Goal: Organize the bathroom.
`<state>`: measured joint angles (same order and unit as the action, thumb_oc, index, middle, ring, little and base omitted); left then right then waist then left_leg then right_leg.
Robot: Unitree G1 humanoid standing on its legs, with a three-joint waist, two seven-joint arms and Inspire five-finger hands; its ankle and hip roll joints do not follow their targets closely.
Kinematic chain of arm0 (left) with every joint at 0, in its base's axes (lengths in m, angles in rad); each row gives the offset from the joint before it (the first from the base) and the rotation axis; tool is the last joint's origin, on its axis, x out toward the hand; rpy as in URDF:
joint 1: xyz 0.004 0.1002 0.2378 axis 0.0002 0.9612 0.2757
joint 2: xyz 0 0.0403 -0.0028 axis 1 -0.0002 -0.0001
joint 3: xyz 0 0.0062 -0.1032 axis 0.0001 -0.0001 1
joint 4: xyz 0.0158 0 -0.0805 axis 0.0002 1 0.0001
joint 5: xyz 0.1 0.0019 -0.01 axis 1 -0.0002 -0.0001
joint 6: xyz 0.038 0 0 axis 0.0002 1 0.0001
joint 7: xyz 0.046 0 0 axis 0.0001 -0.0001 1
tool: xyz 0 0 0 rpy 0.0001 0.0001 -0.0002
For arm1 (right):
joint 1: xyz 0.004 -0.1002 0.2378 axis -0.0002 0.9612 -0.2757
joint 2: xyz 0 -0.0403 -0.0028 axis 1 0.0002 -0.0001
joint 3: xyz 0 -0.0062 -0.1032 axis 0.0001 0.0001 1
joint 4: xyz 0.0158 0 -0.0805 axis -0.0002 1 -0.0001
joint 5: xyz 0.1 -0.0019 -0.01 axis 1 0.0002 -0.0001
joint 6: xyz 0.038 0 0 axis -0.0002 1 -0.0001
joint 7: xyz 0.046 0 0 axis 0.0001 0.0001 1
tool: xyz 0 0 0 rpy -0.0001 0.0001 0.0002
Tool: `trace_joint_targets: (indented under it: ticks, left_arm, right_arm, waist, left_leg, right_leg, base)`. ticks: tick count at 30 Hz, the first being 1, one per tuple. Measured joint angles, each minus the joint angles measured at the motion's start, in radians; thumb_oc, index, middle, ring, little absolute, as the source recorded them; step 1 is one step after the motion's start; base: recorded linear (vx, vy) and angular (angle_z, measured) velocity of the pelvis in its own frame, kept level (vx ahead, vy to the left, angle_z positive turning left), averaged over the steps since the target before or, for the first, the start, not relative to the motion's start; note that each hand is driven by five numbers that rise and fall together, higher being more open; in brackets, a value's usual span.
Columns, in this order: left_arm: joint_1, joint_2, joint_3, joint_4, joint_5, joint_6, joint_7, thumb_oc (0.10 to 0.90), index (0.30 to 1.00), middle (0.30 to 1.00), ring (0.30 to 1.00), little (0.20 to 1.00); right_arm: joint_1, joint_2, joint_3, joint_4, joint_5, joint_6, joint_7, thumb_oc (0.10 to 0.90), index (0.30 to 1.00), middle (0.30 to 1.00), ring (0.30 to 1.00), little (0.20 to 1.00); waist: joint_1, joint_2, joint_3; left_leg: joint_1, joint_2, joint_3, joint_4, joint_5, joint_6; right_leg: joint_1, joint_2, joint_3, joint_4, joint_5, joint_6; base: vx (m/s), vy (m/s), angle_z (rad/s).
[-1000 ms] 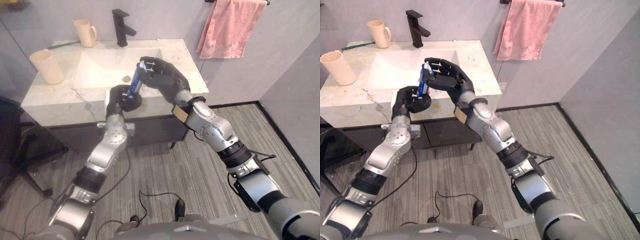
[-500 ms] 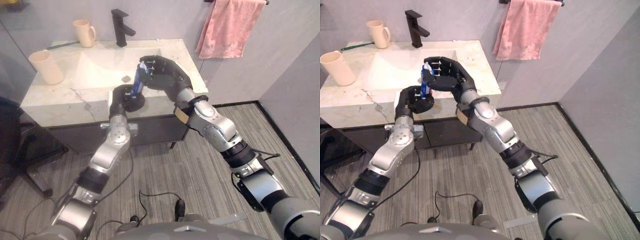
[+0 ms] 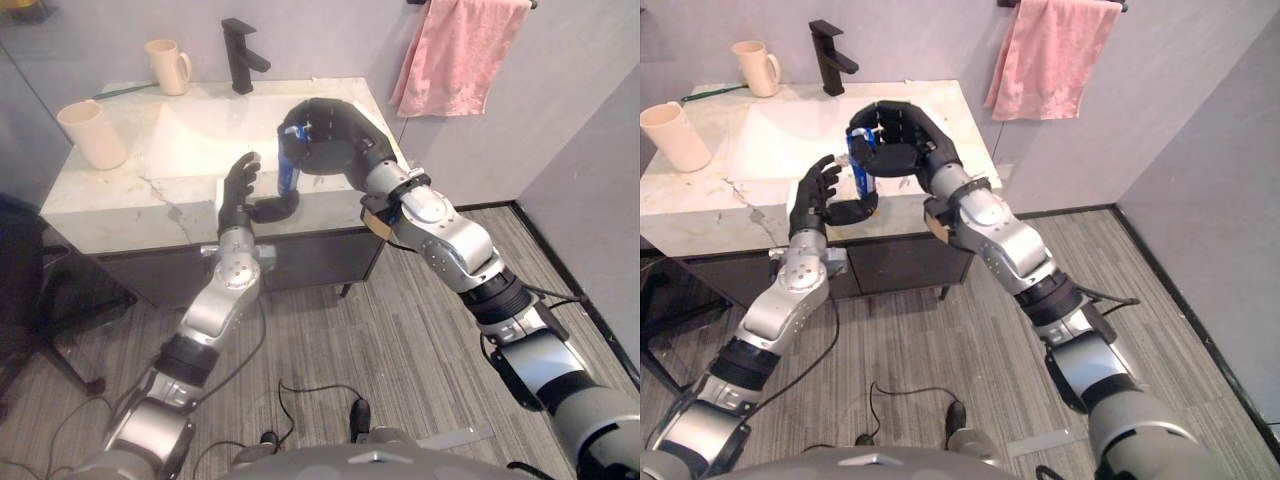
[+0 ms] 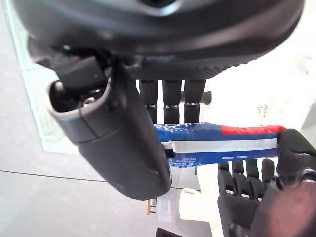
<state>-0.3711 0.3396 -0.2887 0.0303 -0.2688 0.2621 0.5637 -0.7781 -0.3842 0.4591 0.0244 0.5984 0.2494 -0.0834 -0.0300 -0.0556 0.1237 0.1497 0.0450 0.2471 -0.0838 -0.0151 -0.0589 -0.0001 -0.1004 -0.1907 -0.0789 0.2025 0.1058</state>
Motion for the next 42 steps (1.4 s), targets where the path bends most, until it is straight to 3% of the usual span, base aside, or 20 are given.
trace_joint_targets:
  ticks: [13, 20, 24, 26, 28, 31, 36, 37, 39, 40, 41, 42]
  left_arm:
    - [0.0, -0.007, -0.008, 0.001, -0.013, 0.0, -0.003, 0.8, 0.9, 0.9, 0.9, 0.9]
    - [0.007, -0.007, -0.007, 0.001, -0.013, 0.0, 0.015, 0.8, 0.9, 0.9, 0.9, 0.9]
    - [0.01, -0.019, -0.007, 0.001, -0.014, 0.0, 0.008, 0.8, 0.9, 0.9, 0.9, 0.9]
    - [0.009, -0.026, -0.009, 0.0, -0.018, 0.0, -0.021, 0.8, 0.9, 0.9, 0.9, 0.9]
    - [0.013, -0.017, -0.009, 0.001, -0.026, 0.0, -0.035, 0.8, 0.9, 0.9, 0.9, 0.9]
    - [0.012, 0.011, -0.002, 0.0, -0.039, -0.001, -0.068, 0.8, 0.9, 0.9, 0.9, 0.9]
    - [0.03, 0.03, 0.043, -0.001, -0.04, -0.005, -0.08, 0.8, 0.9, 0.9, 0.9, 0.9]
    - [0.037, 0.024, 0.047, -0.001, -0.04, -0.019, -0.092, 0.8, 0.9, 0.9, 0.9, 0.9]
    - [0.059, 0.015, 0.048, -0.021, -0.039, -0.027, -0.114, 0.8, 0.9, 0.9, 0.9, 0.9]
    - [0.072, 0.015, 0.043, -0.039, -0.039, -0.028, -0.119, 0.8, 0.9, 0.9, 0.9, 0.9]
    - [0.075, 0.015, 0.024, -0.042, -0.038, -0.028, -0.119, 0.8, 0.9, 0.9, 0.9, 0.9]
    - [0.078, 0.021, 0.007, -0.042, -0.038, -0.028, -0.122, 0.8, 0.9, 0.9, 0.9, 0.9]
  right_arm:
    - [-0.06, -0.01, 0.002, -0.039, -0.006, -0.002, 0.067, 0.4, 0.3, 0.3, 0.3, 0.3]
    - [-0.115, -0.013, 0.001, -0.041, -0.046, -0.055, 0.069, 0.4, 0.3, 0.3, 0.3, 0.3]
    - [-0.121, -0.058, -0.005, -0.082, -0.085, -0.069, 0.051, 0.4, 0.3, 0.3, 0.3, 0.3]
    - [-0.122, -0.108, -0.015, -0.087, -0.125, -0.069, 0.039, 0.4, 0.3, 0.3, 0.3, 0.3]
    - [-0.124, -0.131, -0.029, -0.086, -0.154, -0.069, 0.023, 0.4, 0.3, 0.3, 0.3, 0.3]
    - [-0.139, -0.146, -0.049, -0.086, -0.162, -0.069, 0.005, 0.4, 0.3, 0.3, 0.3, 0.3]
    - [-0.161, -0.168, -0.05, -0.087, -0.163, -0.092, -0.008, 0.4, 0.3, 0.3, 0.3, 0.3]
    - [-0.162, -0.171, -0.052, -0.088, -0.176, -0.097, -0.018, 0.4, 0.3, 0.3, 0.3, 0.3]
    - [-0.169, -0.194, -0.053, -0.088, -0.2, -0.097, -0.024, 0.4, 0.3, 0.3, 0.3, 0.3]
    - [-0.17, -0.21, -0.057, -0.092, -0.199, -0.099, -0.027, 0.4, 0.3, 0.3, 0.3, 0.3]
    - [-0.17, -0.228, -0.058, -0.093, -0.207, -0.101, -0.035, 0.4, 0.3, 0.3, 0.3, 0.3]
    - [-0.17, -0.234, -0.061, -0.091, -0.237, -0.11, -0.036, 0.4, 0.3, 0.3, 0.3, 0.3]
  waist:
    - [0.0, 0.0, 0.0]
    - [0.002, 0.0, 0.0]
    - [-0.013, 0.002, 0.001]
    - [-0.041, 0.004, 0.002]
    - [-0.029, 0.004, 0.003]
    - [-0.027, 0.004, 0.003]
    - [0.023, -0.017, 0.005]
    - [0.025, -0.012, 0.009]
    - [0.026, -0.009, 0.015]
    - [0.023, -0.002, 0.02]
    - [0.015, -0.001, 0.021]
    - [0.018, -0.01, 0.03]
  left_leg:
    - [-0.002, 0.0, -0.004, 0.0, 0.0, 0.0]
    - [-0.007, 0.002, -0.018, 0.0, 0.0, 0.001]
    - [-0.065, 0.017, -0.114, 0.04, 0.003, 0.0]
    - [-0.106, 0.021, -0.215, 0.052, 0.024, -0.002]
    - [-0.12, 0.025, -0.272, 0.044, 0.049, -0.006]
    - [-0.162, 0.025, -0.358, 0.042, 0.082, -0.016]
    - [-0.218, 0.054, -0.393, 0.047, 0.178, -0.03]
    - [-0.248, 0.063, -0.418, 0.053, 0.231, -0.046]
    - [-0.274, 0.087, -0.393, 0.055, 0.241, -0.037]
    - [-0.292, 0.106, -0.347, 0.057, 0.241, -0.022]
    - [-0.313, 0.115, -0.302, 0.065, 0.22, 0.002]
    - [-0.319, 0.113, -0.287, 0.069, 0.155, 0.02]
  right_leg:
    - [0.0, 0.0, -0.002, 0.0, 0.0, 0.0]
    - [0.003, 0.0, -0.008, 0.0, 0.0, 0.0]
    - [0.01, 0.0, 0.029, 0.011, -0.003, -0.003]
    - [0.018, 0.003, 0.11, 0.046, -0.033, -0.036]
    - [0.027, 0.003, 0.17, 0.069, -0.073, -0.018]
    - [0.074, 0.006, 0.174, 0.055, -0.143, -0.017]
    - [0.118, 0.053, 0.166, 0.006, -0.227, 0.012]
    - [0.124, 0.082, 0.149, 0.001, -0.235, -0.003]
    - [0.124, 0.127, 0.12, 0.001, -0.242, -0.039]
    - [0.124, 0.154, 0.093, 0.016, -0.25, -0.063]
    - [0.123, 0.161, 0.041, 0.02, -0.255, -0.089]
    - [0.121, 0.162, 0.007, 0.027, -0.259, -0.104]
  base:
    - [0.0, 0.0, 0.0]
    - [-0.03, -0.04, 0.06]
    - [-0.06, -0.164, 0.6]
    - [-0.08, -0.199, 1.49]
    - [-0.13, -0.241, 1.26]
    - [-0.16, -0.266, 1.18]
    - [-0.23, -0.32, 0.82]
    - [-0.22, -0.202, 1.05]
    - [-0.25, -0.165, 1.05]
    - [-0.26, -0.094, 1.12]
    - [-0.28, -0.093, 1.28]
    - [-0.2, -0.036, 0.95]
